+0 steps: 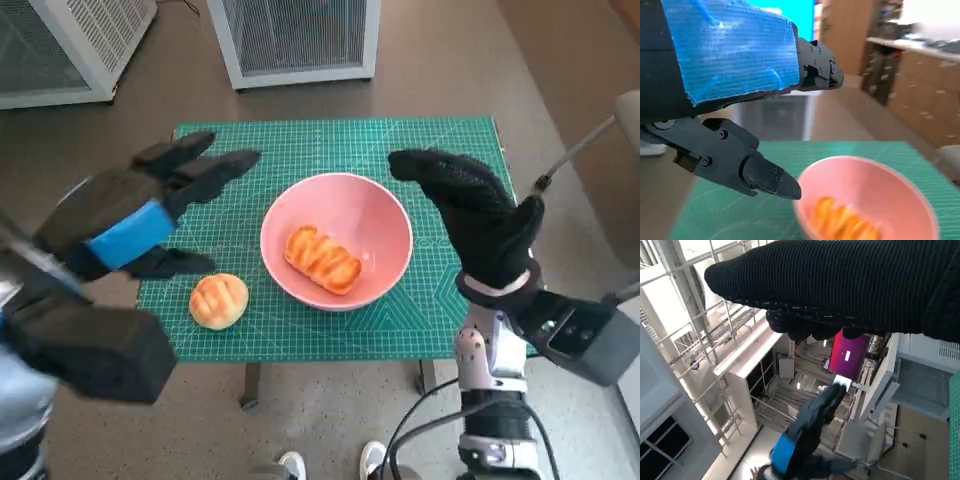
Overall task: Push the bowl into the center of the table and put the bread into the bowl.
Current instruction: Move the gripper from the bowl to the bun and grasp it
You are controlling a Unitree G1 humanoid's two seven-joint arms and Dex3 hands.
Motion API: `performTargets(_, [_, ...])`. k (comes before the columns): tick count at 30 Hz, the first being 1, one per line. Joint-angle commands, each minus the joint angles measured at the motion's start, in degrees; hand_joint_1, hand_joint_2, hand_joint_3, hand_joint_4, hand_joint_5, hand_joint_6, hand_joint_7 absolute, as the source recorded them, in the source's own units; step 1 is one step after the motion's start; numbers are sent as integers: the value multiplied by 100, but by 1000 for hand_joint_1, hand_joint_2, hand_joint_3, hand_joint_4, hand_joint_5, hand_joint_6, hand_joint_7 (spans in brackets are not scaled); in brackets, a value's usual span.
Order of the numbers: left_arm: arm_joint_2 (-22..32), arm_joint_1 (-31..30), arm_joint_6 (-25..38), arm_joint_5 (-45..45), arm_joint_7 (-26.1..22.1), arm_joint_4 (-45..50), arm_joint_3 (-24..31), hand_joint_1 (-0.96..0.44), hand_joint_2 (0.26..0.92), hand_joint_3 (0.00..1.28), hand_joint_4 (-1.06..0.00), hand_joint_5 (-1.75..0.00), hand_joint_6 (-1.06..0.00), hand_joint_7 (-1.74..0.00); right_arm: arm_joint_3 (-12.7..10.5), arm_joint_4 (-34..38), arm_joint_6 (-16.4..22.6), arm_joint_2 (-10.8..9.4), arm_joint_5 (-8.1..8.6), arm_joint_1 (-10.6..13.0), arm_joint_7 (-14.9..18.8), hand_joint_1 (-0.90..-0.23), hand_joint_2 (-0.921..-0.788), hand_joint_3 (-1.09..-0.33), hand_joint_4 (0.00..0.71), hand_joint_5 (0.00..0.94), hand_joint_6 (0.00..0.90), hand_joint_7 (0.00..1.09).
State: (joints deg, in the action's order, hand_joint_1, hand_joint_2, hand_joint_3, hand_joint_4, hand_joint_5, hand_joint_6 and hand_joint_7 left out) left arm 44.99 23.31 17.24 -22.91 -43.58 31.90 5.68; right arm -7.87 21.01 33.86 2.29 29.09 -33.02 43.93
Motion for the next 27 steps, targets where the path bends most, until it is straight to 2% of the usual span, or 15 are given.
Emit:
performTargets(1, [245, -402, 69, 147, -157, 191, 221, -192, 722, 2, -148, -4, -248, -89, 18, -26, -97, 9, -4, 99, 11, -531, -921, -581, 325, 2, -1, 639])
performTargets(7, [433, -856, -17, 205, -222, 202, 290, -59, 708, 2, -138, 0, -243, -60, 16, -17, -133, 13, 1, 82, 20, -539, -921, -583, 325, 2, -1, 637])
performTargets(13, [435, -1169, -35, 153, -126, 134, 210, 11, 711, 3, -130, 0, -244, -38, 11, 20, -124, 22, -19, 55, 23, -540, -921, -583, 326, 3, -1, 638])
performTargets(27, [171, -1437, -48, -509, 445, -220, -474, -28, 715, 3, -135, -4, -262, -22, 11, -31, -230, 74, -34, 24, 14, -527, -921, -589, 325, 2, -1, 636])
